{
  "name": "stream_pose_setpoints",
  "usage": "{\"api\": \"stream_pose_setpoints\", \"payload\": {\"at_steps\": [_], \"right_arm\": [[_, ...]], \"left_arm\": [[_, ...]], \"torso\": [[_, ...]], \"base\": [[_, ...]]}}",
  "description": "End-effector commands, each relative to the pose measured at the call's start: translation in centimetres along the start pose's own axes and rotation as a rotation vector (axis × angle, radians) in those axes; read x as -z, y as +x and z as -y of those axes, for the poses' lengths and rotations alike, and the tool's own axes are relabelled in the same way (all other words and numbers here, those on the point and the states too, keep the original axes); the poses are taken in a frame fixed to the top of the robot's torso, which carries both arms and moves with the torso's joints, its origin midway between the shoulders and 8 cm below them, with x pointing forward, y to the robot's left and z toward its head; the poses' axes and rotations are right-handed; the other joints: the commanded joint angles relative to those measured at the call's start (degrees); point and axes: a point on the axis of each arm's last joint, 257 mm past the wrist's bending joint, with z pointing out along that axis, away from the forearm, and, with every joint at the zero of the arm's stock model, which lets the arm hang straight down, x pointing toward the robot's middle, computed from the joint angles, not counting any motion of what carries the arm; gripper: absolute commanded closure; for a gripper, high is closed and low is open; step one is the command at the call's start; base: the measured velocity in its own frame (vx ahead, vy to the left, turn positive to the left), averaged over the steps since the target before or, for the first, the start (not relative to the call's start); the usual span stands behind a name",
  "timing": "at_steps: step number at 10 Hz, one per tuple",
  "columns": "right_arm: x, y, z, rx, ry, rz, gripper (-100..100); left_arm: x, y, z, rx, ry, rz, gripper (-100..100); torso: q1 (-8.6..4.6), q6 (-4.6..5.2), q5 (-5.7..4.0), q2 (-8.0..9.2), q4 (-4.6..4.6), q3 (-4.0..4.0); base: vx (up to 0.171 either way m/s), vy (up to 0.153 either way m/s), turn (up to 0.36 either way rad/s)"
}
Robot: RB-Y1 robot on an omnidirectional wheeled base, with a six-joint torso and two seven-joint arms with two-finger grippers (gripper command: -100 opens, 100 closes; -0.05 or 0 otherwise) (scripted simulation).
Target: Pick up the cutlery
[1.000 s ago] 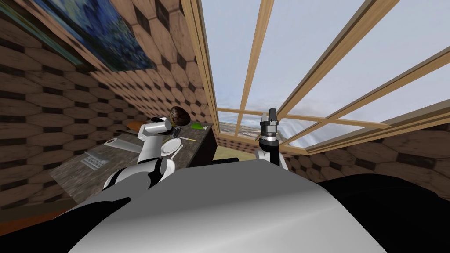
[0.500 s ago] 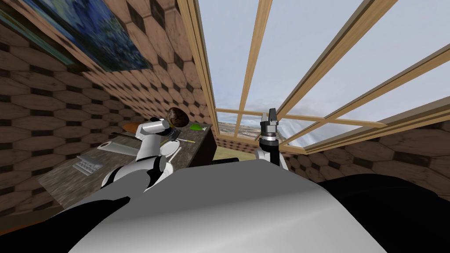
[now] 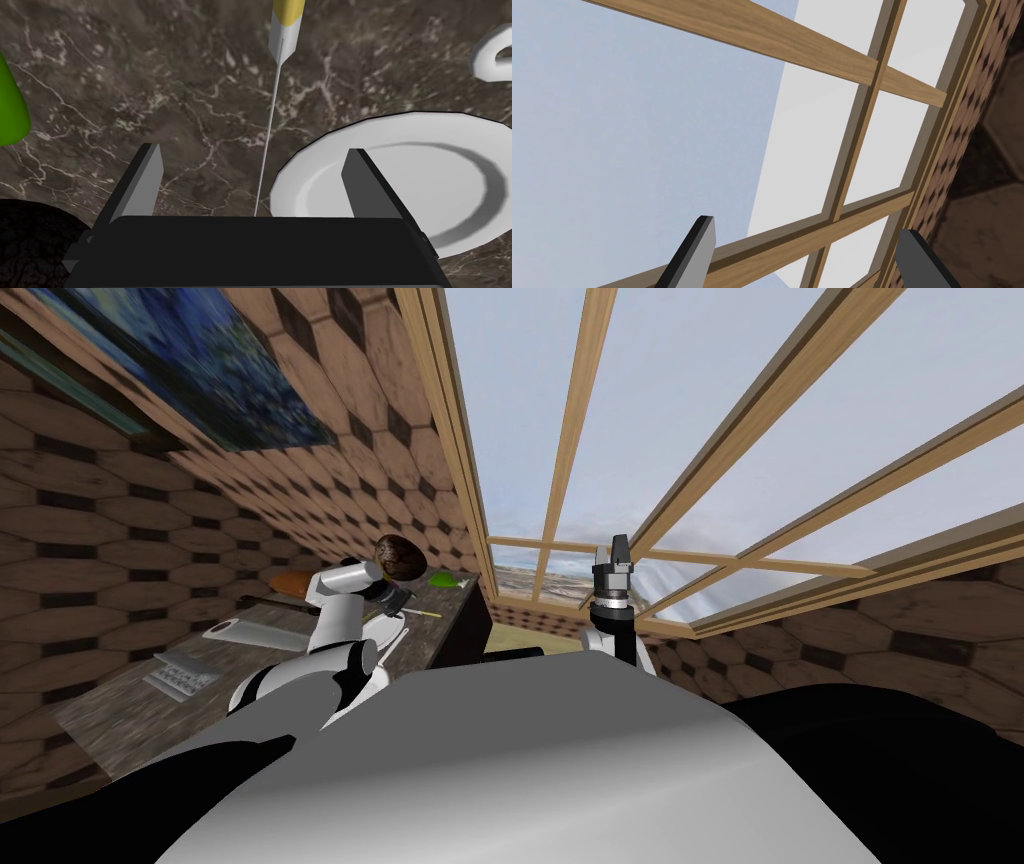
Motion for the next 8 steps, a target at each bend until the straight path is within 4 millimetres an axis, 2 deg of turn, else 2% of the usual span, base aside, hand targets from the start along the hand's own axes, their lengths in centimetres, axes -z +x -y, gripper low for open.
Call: {"api": "stream_pose_setpoints", "payload": {"at_steps": [1, 5, 7, 8], "right_arm": [[0.0, 0.0, 0.0, 0.000, 0.000, 0.000, 0], [0.0, 0.0, 0.0, 0.000, 0.000, 0.000, 0], [0.0, 0.0, 0.0, 0.000, 0.000, 0.000, 0], [0.0, 0.0, 0.0, 0.000, 0.000, 0.000, 0]], "left_arm": [[0.0, 0.4, -0.7, -0.004, -0.026, -0.029, -100], [-0.2, 2.4, -3.5, -0.014, -0.118, -0.154, -100], [0.0, 2.5, -3.6, -0.014, -0.120, -0.157, -100], [0.0, 2.6, -3.7, -0.015, -0.123, -0.160, 0]], "torso": [[0.00, 0.00, 0.00, 0.00, 0.00, 0.00], [-0.01, 0.00, 0.00, -0.02, -0.01, -0.01], [0.02, -0.01, 0.01, 0.02, 0.00, 0.01], [0.02, -0.01, 0.01, 0.08, 0.01, 0.04]], "base": [[0.033, -0.002, -0.016], [0.040, -0.006, -0.033], [0.021, 0.002, -0.006], [0.000, 0.000, 0.000]]}}
